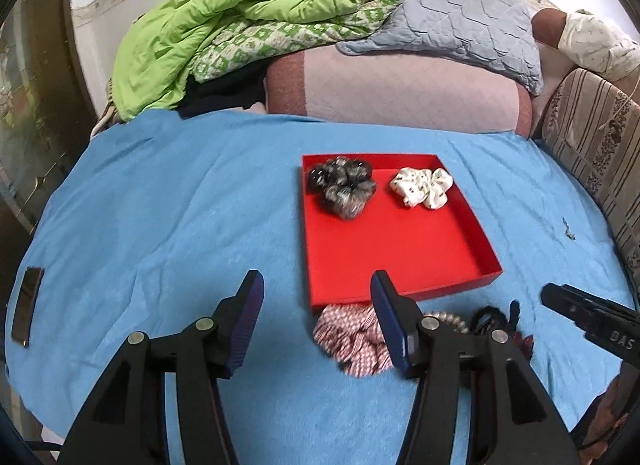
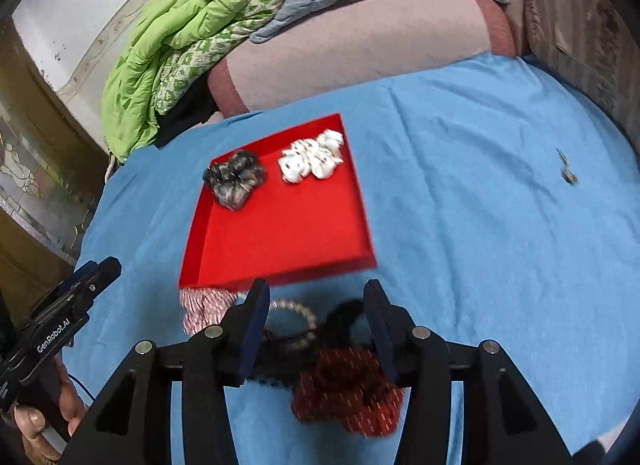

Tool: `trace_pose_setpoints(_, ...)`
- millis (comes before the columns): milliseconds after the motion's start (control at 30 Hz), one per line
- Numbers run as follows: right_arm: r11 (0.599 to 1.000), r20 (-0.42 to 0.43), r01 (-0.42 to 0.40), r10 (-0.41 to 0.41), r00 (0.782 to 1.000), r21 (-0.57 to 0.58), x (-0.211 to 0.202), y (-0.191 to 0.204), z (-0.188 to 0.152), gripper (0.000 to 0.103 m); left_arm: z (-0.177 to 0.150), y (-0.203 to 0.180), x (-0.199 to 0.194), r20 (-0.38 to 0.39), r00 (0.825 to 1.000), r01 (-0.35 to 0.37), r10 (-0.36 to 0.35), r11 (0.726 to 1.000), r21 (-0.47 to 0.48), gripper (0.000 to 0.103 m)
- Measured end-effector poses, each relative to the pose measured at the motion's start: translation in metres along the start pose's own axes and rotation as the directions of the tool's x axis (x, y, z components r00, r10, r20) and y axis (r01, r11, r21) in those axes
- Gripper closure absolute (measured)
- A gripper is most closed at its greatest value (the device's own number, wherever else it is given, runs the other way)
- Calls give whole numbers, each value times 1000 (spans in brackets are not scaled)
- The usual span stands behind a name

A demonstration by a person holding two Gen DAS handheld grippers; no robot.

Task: Organize jewelry
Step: 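Grasp the pink plaid scrunchie with the left tool while the right tool grasps the red polka-dot scrunchie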

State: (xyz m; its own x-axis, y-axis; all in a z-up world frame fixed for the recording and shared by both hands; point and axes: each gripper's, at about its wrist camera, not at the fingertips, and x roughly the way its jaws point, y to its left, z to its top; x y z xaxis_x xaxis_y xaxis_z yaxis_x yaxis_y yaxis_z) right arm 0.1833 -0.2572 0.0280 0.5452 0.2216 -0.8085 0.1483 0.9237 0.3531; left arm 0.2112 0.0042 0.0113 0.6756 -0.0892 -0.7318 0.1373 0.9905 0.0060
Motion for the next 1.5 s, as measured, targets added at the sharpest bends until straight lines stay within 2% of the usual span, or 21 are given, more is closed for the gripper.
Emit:
trace_pose_setpoints(467,999,-10,4,-4,1000,48,-18,-10,-42,48,-35,33,-12,-44,997,-61,58,996,-72,49)
trace_pose_setpoints(567,998,-4,2,-1,1000,66,-24,-18,-46,48,-39,46,-16,-48,997,-69,64,991,-113,48)
trace_pose_setpoints(767,994,6,2,-3,1000,114,-31,-42,-53,48,-54,73,-8,-114,992,-66,43,978,-199,48)
trace_pose_setpoints(900,991,-14,2,0,1000,134,-25,-52,-59,48,-60,74,9,-154,988,-25,-11,973,-231,48)
trace_pose_setpoints(1133,990,-23,-19,23,999,143,-19,-60,-67,47,-57,55,48,-195,973,75,-120,971,-226,48)
trace_pose_setpoints(1300,993,-34,-46,50,998,113,-13,-55,-71,37,-51,42,76,-221,956,138,-193,960,-242,48)
trace_pose_setpoints(1500,996,-71,-13,19,997,86,4,-54,-77,37,-47,31,101,-242,937,189,-252,948,-257,48)
